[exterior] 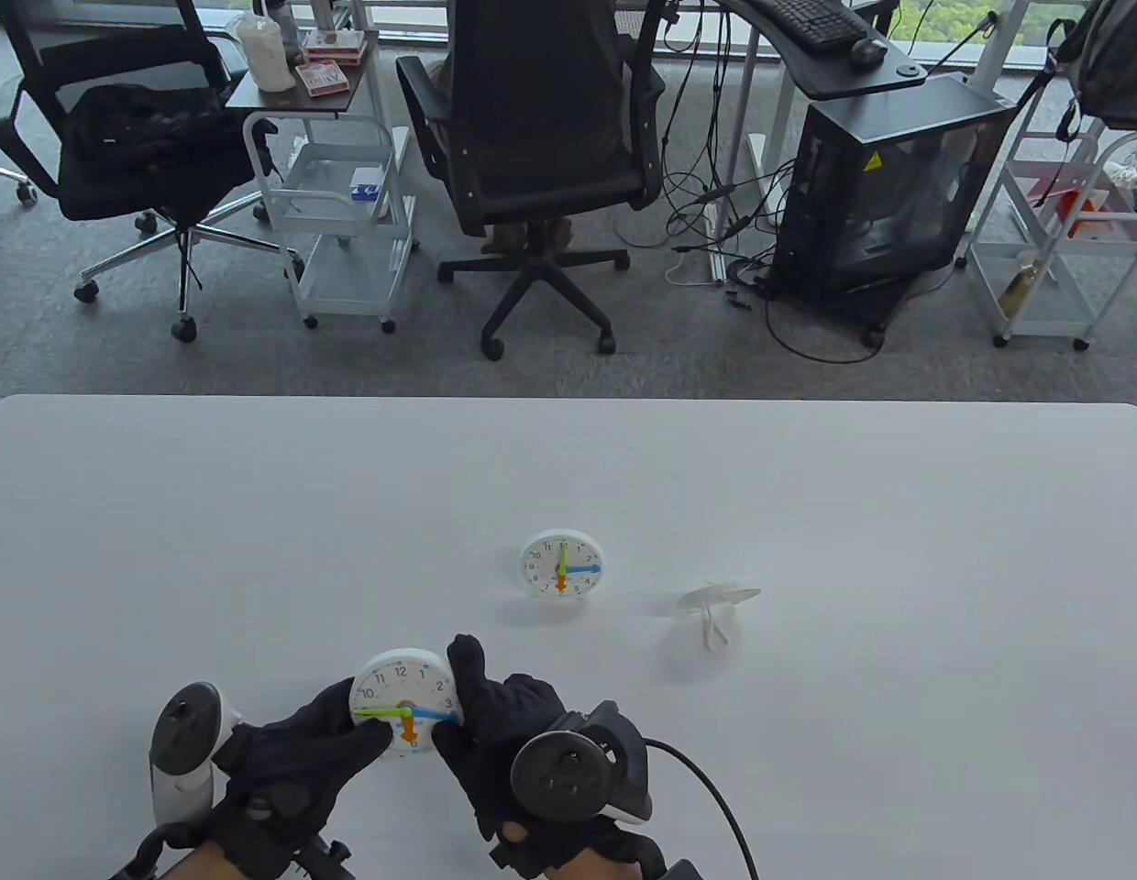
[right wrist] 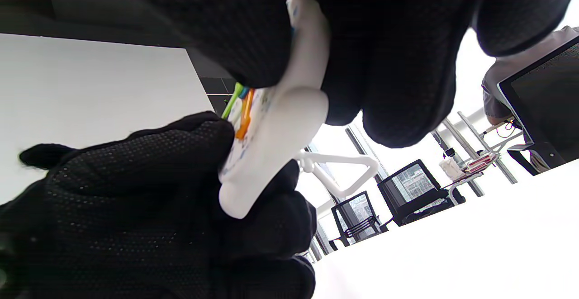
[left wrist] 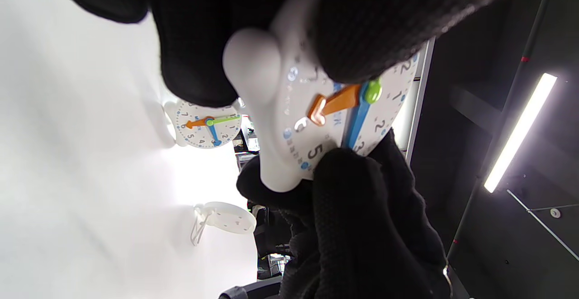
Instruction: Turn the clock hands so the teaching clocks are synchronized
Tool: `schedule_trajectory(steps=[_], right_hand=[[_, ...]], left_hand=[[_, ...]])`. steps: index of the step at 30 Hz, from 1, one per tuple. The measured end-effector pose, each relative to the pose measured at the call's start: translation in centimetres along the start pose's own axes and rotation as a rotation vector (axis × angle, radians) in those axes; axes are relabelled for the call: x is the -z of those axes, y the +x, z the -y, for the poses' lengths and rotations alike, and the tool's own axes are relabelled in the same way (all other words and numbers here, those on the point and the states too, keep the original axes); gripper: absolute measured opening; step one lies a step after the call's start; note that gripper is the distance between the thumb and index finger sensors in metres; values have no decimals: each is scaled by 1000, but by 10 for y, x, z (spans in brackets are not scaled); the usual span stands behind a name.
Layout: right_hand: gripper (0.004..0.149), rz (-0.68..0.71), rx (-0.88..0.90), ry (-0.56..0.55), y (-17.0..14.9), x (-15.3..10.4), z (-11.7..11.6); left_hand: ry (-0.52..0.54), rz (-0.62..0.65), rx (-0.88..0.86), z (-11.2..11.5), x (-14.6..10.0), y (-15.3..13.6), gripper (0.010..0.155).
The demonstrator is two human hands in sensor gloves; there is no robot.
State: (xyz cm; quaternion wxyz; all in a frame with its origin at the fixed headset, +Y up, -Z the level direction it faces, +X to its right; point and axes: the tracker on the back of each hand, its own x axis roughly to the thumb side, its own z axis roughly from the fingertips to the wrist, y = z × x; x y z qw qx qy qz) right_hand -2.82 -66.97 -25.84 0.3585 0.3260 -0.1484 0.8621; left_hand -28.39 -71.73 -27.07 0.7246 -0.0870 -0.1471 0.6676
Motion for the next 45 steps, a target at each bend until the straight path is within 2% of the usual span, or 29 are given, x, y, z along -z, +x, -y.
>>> schedule_trajectory(steps=[29,37,39,45], right_hand=[[67,-9,15,-41,-2,-1,6],[67,-18,41,-26,-5,-1,7],[72,-22,73,12,-7,0,7],[73,-31,117,-7,-8,-1,10]], left_hand=[[-29,12,28,4,0,1,53],[-30,11,31,5,0,2,53],[-22,4,19,5,-1,2,53],[-1,27,70,3,-1,5,54]])
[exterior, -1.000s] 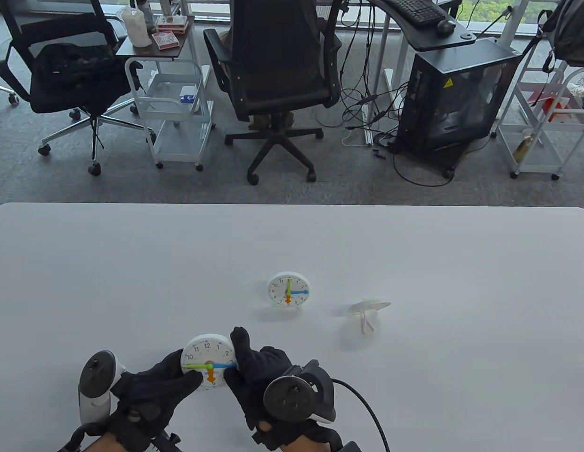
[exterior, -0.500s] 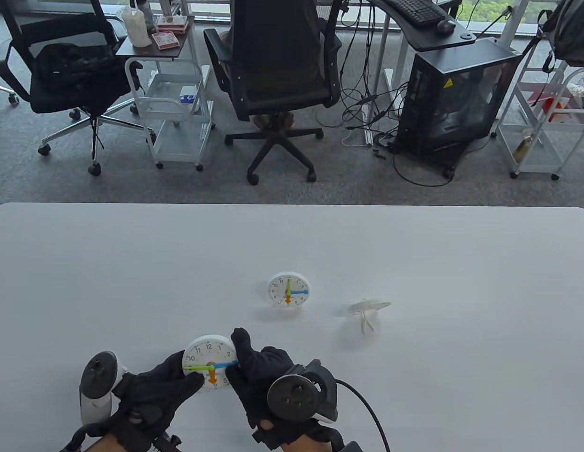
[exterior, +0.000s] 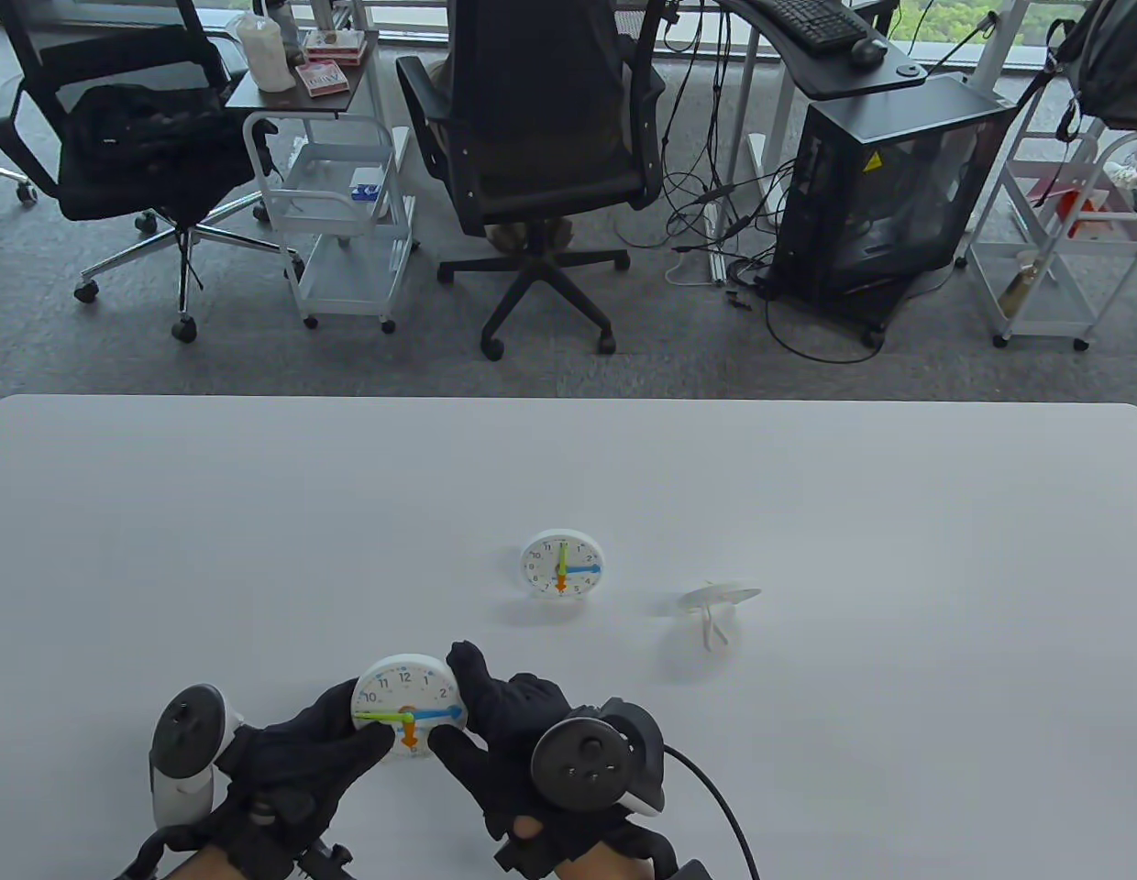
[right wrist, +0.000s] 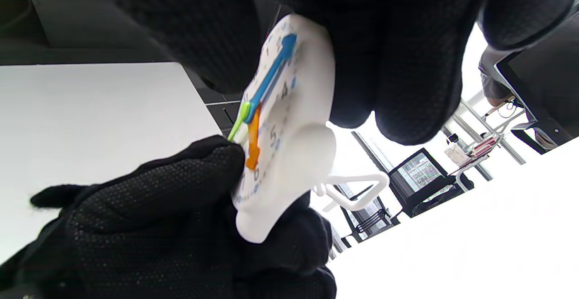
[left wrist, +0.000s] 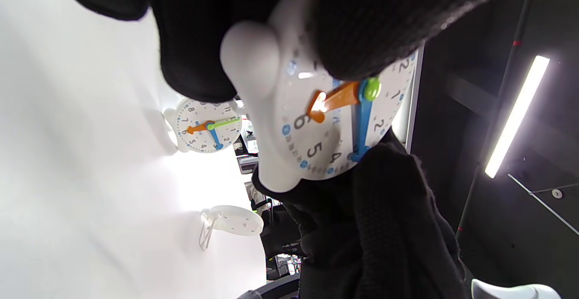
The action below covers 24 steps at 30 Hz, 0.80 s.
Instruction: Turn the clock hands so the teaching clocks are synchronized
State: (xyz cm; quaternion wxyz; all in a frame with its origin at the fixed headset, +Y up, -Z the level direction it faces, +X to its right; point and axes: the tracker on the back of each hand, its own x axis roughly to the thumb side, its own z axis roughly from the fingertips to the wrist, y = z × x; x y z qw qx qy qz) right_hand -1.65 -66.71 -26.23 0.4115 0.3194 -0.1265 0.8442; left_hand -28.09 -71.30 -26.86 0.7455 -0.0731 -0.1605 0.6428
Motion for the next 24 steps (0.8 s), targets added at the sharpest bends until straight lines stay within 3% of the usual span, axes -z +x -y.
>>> schedule_trajectory(steps=[8,24], right_hand=[[55,-148,269,-84,-18,-3,2],[52,-151,255,-70,-20,-2,-1]], left_hand=[[-13,11,10,0,0,1,54],[-7,10,-23,0,-1,2,52]])
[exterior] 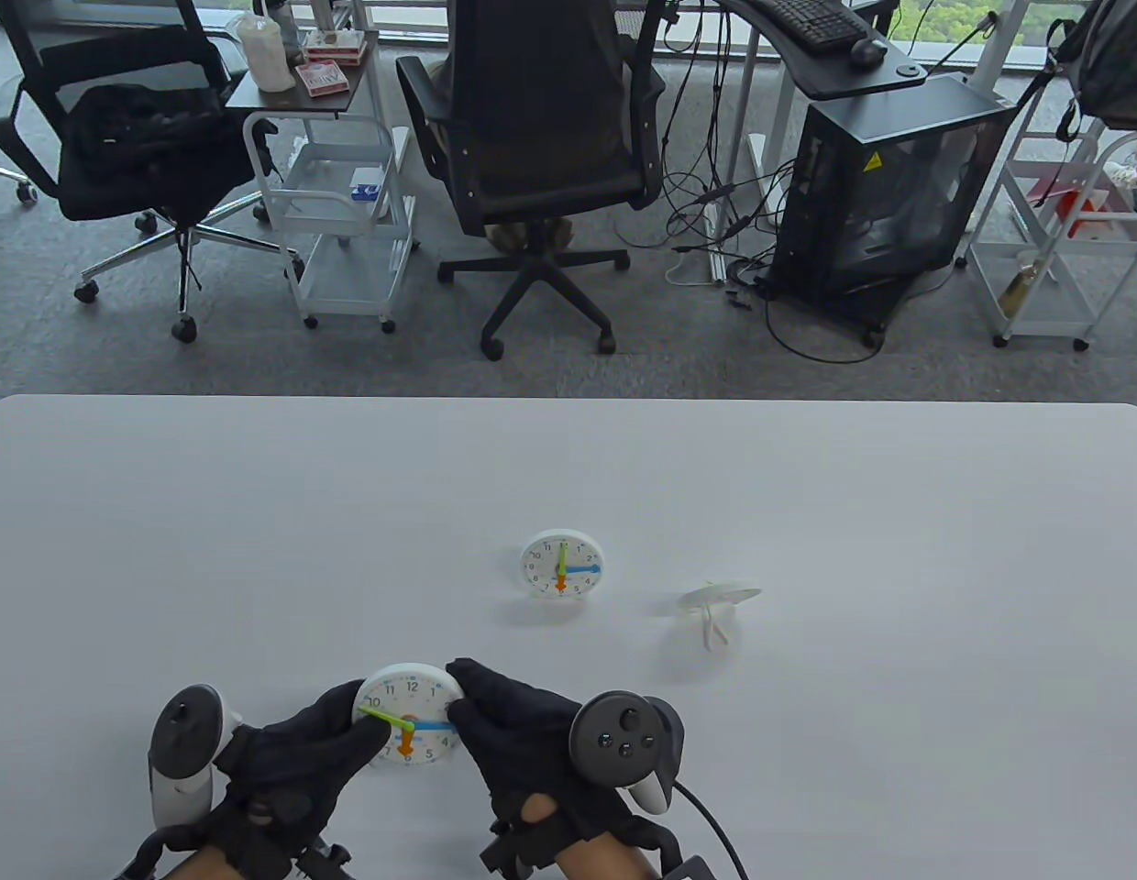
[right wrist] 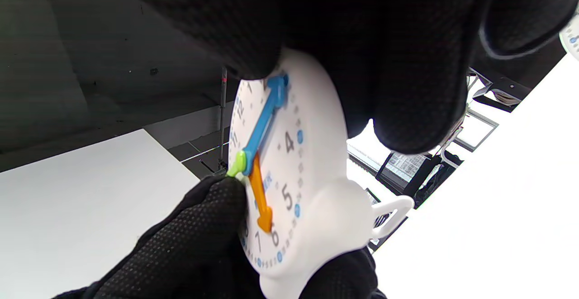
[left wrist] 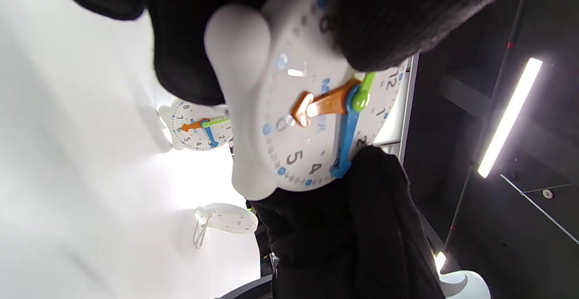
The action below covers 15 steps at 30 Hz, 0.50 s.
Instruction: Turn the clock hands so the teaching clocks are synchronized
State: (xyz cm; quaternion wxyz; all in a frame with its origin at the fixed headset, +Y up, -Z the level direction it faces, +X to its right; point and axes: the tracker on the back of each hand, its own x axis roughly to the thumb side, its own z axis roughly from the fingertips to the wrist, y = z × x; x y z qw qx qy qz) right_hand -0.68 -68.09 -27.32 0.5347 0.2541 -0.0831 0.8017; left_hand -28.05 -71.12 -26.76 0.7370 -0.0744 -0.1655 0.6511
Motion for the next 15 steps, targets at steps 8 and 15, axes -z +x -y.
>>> schedule_trajectory(steps=[8,15], right_hand=[[52,25,-35,9,4,0,-2],[52,52,-68,13,9,-1,-3]], left_hand=[[5,-6,-9,-1,0,0,53],[15,-12,-13,-1,0,0,54]])
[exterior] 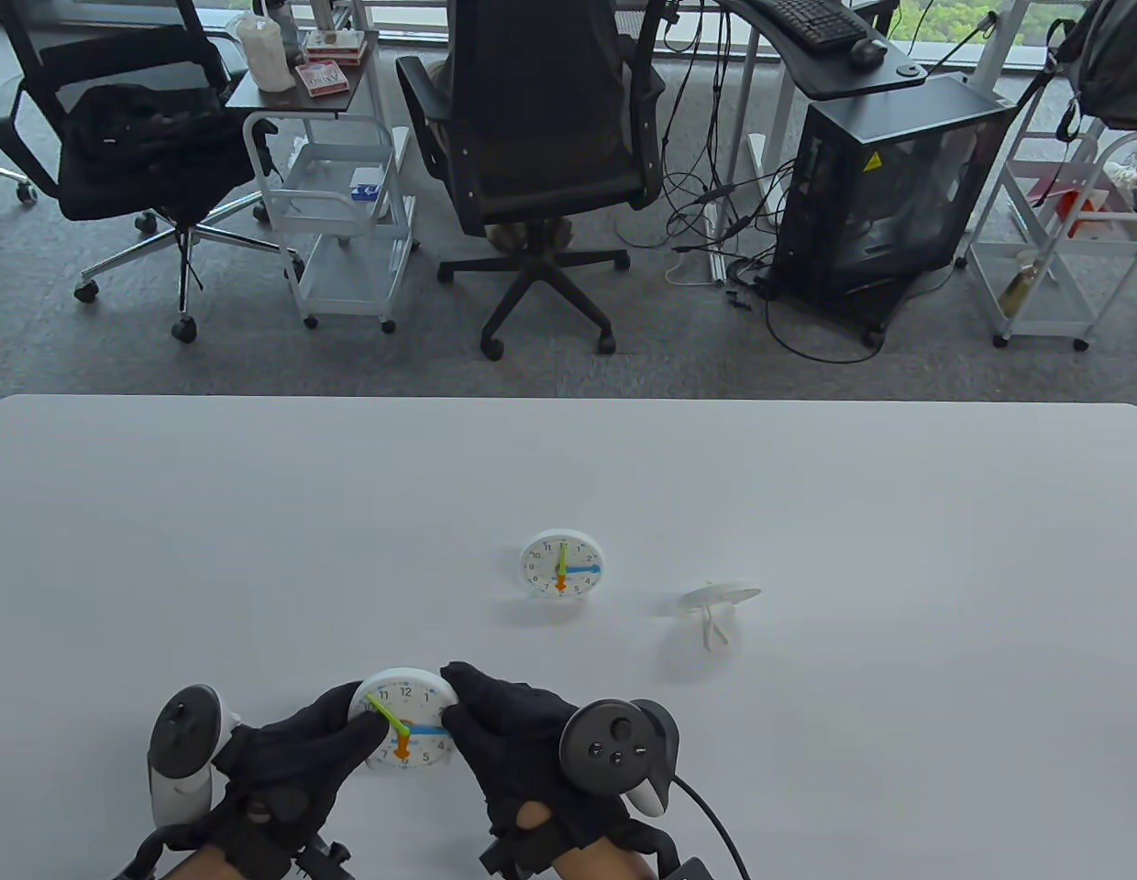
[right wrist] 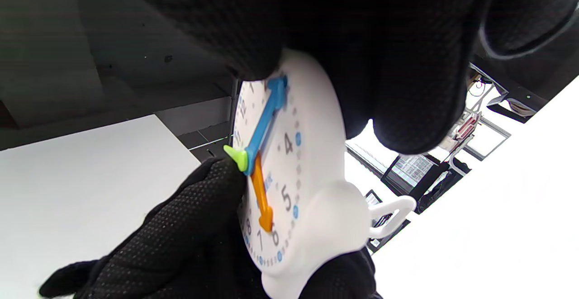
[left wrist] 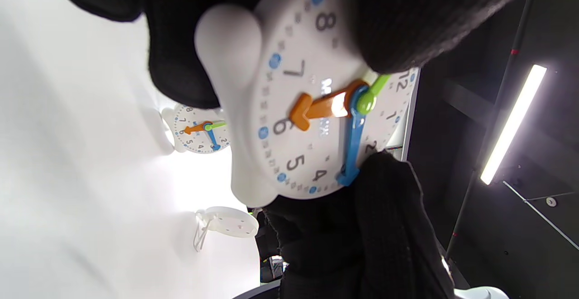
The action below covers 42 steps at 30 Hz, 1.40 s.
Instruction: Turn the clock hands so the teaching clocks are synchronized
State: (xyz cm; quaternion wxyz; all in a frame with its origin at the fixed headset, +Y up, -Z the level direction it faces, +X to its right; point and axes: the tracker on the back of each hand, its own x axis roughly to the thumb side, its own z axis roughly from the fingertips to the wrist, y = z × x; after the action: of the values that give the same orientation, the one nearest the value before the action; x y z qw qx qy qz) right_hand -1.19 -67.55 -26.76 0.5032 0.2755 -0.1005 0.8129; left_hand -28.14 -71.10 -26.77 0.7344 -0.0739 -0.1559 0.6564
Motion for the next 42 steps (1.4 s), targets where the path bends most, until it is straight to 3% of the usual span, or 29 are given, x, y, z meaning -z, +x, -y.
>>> schedule_trajectory(steps=[20,34,39,42], right_hand=[[52,70,-97,14,10,-1,-4],[52,61,-54,23,8,0,-5],[51,53,-15,8,6,2,2],[51,87,-67,18,10,2,4]], left_hand=[[24,-26,17,-2,0,0,57],[23,-43,41,-3,1,-1,59],[-32,35,28,-4,2,7,65],[16,133,176,-9,1,20,66]])
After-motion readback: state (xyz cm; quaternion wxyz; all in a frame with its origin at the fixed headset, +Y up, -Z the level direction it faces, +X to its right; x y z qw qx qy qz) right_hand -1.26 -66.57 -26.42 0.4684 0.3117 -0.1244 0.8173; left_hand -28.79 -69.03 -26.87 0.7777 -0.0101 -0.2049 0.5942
